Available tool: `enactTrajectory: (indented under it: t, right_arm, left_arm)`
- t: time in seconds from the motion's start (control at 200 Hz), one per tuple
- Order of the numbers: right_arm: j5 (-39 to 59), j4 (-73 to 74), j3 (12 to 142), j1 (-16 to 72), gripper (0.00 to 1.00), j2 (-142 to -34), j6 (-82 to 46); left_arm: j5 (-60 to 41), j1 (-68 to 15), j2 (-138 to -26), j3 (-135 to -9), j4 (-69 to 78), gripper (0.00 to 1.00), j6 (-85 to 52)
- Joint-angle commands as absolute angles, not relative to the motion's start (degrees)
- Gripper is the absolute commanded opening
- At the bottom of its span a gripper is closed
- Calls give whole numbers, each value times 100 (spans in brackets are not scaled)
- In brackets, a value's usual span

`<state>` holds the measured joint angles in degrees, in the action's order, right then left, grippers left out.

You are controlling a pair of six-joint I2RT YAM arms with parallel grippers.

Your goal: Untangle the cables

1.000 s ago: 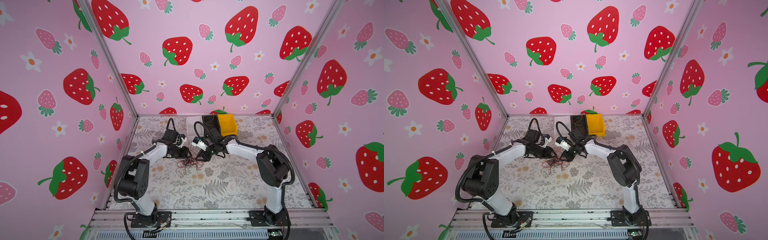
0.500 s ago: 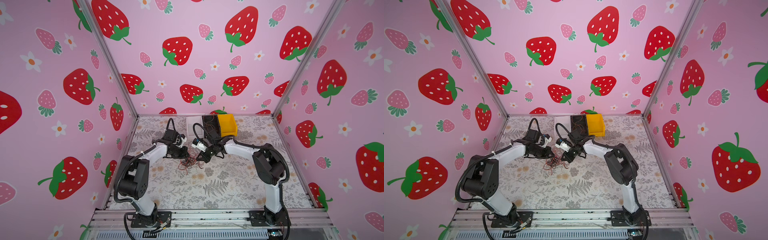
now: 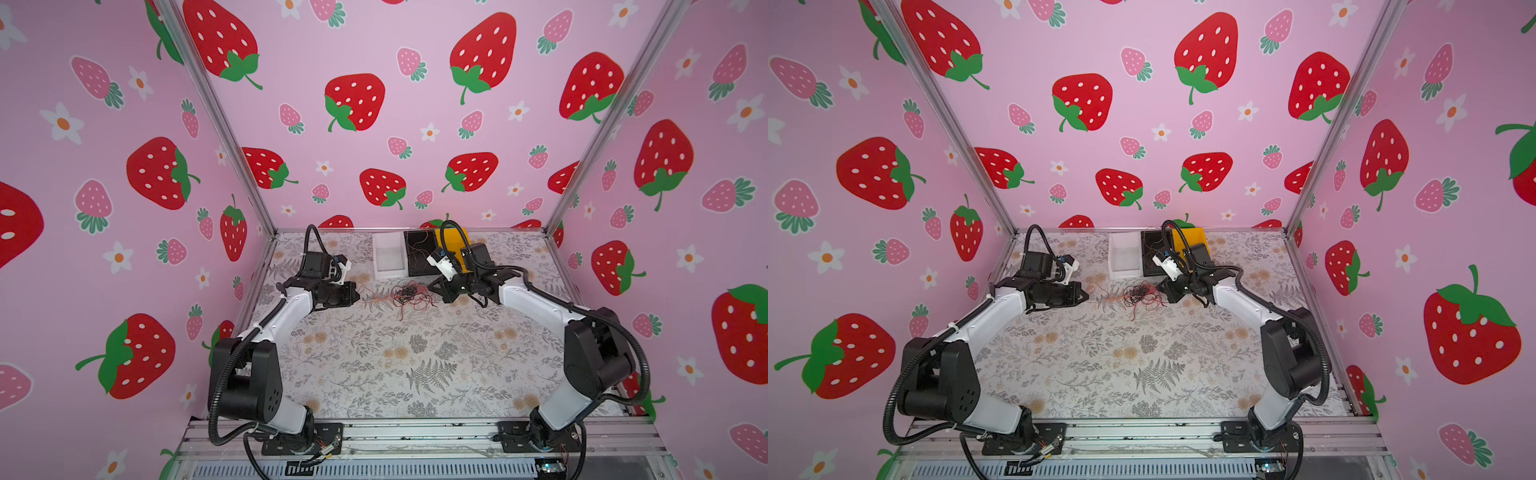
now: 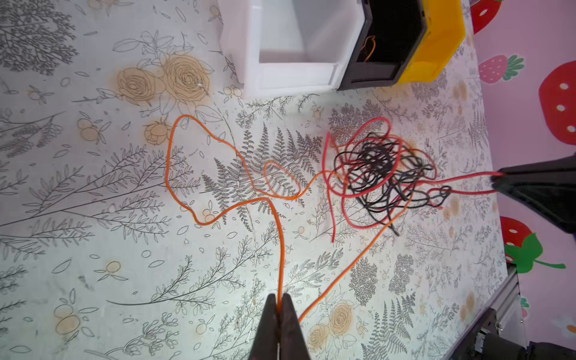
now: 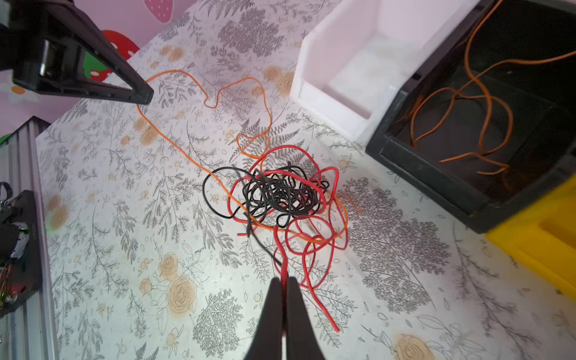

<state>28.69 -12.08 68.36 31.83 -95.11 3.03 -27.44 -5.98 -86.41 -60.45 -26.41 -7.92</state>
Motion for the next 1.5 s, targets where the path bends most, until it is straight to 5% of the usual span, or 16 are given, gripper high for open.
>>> enactTrajectory:
  t: [0.0, 1.09, 1.496]
  right_arm:
    - [2676, -1161, 6667, 3137, 0, -9248, 393]
    - [1051, -1871, 5877, 476, 0, -8021, 908]
    - [407, -2047, 5662, 208, 0, -8020, 1268]
  left_arm:
    - [-2559, -506, -8539, -6132, -2923, 0, -610]
    - [-946, 822, -8842, -6183, -3421, 0, -970]
    - [-817, 1128, -8784, -6385, -3541, 0, -916]
